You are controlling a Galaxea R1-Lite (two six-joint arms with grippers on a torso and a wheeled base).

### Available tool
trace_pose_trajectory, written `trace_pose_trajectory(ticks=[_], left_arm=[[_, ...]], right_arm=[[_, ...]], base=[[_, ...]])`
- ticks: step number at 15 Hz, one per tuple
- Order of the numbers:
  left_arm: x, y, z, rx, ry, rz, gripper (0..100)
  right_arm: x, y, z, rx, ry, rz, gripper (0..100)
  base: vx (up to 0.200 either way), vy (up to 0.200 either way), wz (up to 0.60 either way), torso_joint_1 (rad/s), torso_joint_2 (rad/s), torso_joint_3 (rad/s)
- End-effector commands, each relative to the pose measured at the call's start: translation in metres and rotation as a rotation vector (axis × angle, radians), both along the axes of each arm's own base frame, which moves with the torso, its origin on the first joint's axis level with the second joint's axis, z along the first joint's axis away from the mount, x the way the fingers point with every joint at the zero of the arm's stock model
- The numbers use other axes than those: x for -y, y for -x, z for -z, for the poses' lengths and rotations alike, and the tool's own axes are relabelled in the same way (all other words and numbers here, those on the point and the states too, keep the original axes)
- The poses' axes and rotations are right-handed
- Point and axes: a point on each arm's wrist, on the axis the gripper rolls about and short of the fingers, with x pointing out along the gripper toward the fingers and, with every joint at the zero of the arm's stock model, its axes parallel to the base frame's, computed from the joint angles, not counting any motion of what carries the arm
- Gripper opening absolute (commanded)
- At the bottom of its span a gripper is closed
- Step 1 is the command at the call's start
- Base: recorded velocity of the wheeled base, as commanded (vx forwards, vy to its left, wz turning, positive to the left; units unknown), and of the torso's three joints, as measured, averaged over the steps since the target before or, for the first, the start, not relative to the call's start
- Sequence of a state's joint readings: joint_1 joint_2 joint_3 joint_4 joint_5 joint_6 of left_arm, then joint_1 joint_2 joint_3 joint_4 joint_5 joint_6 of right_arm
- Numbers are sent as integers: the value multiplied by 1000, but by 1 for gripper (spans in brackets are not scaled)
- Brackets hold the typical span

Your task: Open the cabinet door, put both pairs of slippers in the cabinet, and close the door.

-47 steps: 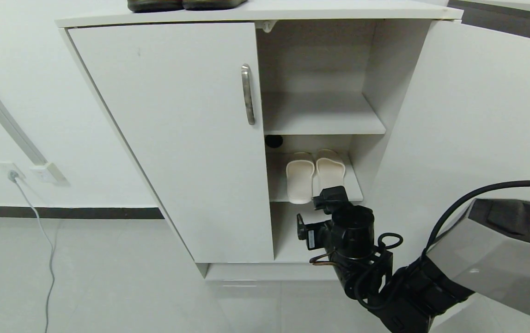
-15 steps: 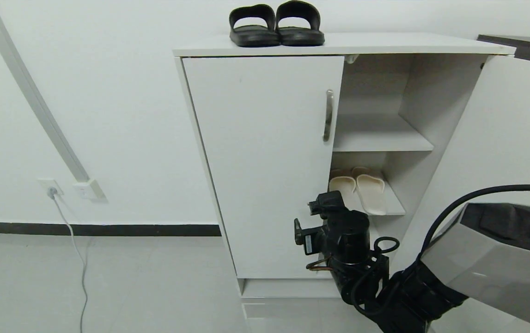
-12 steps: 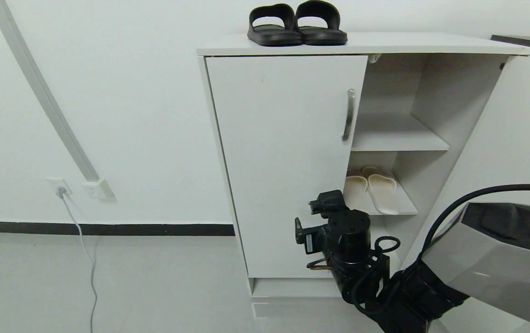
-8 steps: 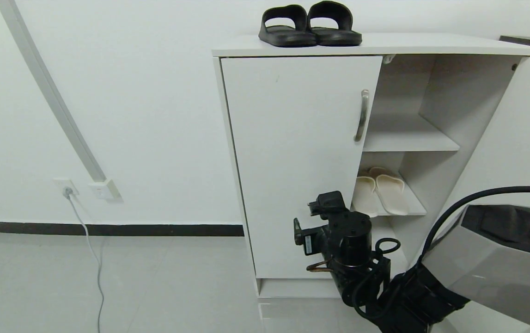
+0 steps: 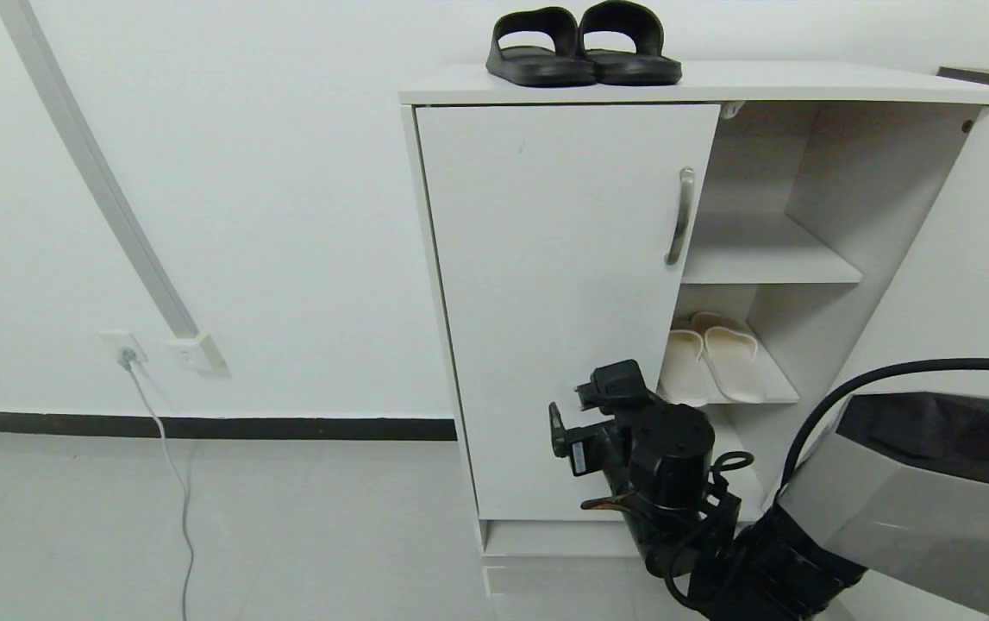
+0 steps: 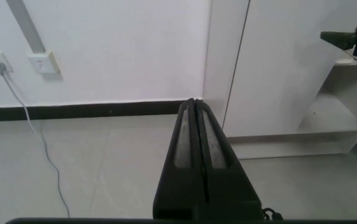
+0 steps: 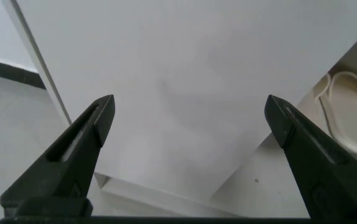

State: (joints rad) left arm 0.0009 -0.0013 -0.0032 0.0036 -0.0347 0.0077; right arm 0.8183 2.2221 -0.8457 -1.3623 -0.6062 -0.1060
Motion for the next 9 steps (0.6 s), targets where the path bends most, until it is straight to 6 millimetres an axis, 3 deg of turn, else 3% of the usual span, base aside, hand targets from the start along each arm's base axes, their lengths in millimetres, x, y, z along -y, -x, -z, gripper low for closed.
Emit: trace_pose_trajectory(ticks=[1, 9], left_arm=[[0, 0, 0, -1, 0, 0, 0], [0, 0, 0, -2, 0, 0, 0]], right_arm=[[1, 2, 12, -17, 34, -24, 100], [2, 3, 9, 12, 29, -32, 100]], base=[[0, 0, 0, 0, 0, 0], [0, 0, 0, 1, -32, -31]])
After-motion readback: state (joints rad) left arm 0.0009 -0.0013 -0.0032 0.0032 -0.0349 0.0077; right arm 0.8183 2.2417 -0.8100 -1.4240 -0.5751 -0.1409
